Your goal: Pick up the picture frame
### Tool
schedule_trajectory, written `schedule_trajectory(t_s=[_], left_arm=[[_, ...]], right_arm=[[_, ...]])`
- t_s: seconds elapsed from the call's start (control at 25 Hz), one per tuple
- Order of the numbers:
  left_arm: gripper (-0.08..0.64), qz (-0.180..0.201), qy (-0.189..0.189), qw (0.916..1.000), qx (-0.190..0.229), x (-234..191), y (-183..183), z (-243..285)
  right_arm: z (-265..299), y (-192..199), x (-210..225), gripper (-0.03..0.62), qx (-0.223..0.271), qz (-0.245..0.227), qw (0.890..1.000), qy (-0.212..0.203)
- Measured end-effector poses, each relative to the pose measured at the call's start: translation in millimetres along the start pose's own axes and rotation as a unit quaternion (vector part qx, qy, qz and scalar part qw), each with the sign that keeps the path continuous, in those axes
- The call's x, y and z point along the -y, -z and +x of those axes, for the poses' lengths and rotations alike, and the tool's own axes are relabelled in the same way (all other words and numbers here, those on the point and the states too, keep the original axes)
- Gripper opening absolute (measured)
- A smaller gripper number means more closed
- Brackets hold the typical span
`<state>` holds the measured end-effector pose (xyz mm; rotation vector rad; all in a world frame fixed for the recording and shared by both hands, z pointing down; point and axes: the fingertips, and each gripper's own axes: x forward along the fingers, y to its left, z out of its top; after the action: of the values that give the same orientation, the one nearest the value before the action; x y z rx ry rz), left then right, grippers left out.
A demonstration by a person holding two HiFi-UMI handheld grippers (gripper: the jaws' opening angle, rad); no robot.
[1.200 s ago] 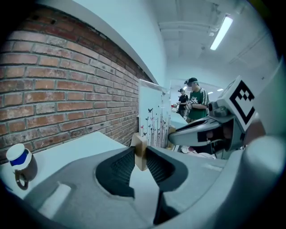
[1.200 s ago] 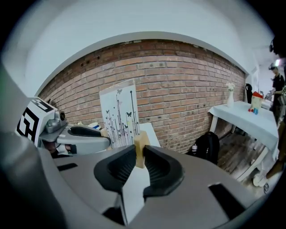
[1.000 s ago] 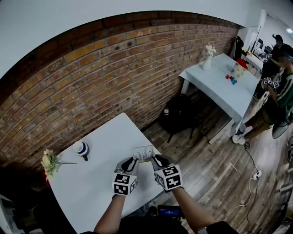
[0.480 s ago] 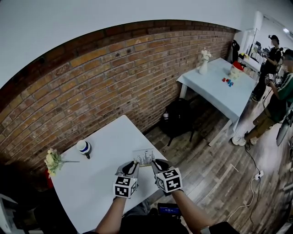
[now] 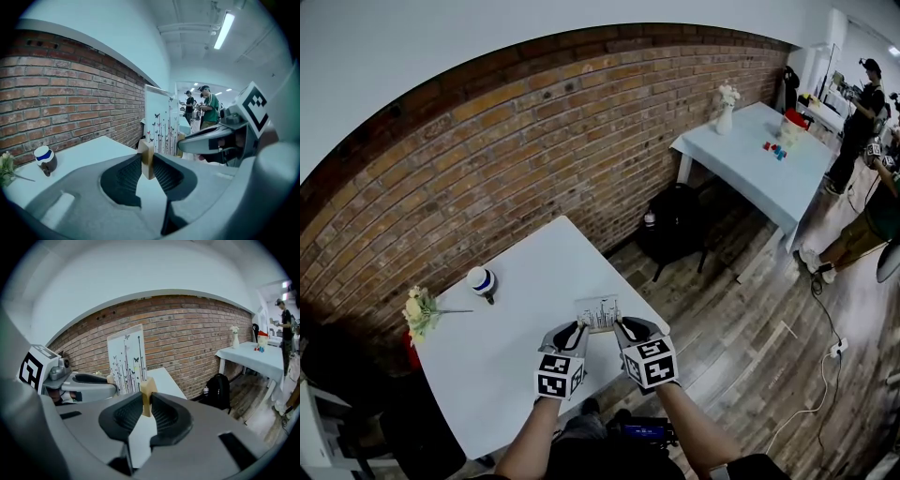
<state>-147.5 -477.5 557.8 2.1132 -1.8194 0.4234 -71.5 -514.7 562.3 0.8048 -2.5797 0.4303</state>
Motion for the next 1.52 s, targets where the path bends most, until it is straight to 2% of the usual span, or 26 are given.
schedule_trajectory(t_s=[0.36,0.76,1.24,1.52], left_arm=[[0.084,0.002,0.02,0.9998,-0.009,10,17,-26],[0.084,-0.006,0.036,0.9993,-0.007,14,60,-93],[0.084,-0.002,0.067,0.9977,0.001,51,101,-177],[0.084,-0.004,0.088,0.9961,-0.004,81,116,-203]], right_arm=[[-21,21,-22,0.064,0.001,0.018,1.0,0.021],[-51,57,-87,0.064,-0.008,0.017,0.999,0.042],[-118,104,-153,0.064,-0.006,0.017,0.997,0.071],[-156,127,-167,0.064,-0.006,0.03,0.996,0.088]])
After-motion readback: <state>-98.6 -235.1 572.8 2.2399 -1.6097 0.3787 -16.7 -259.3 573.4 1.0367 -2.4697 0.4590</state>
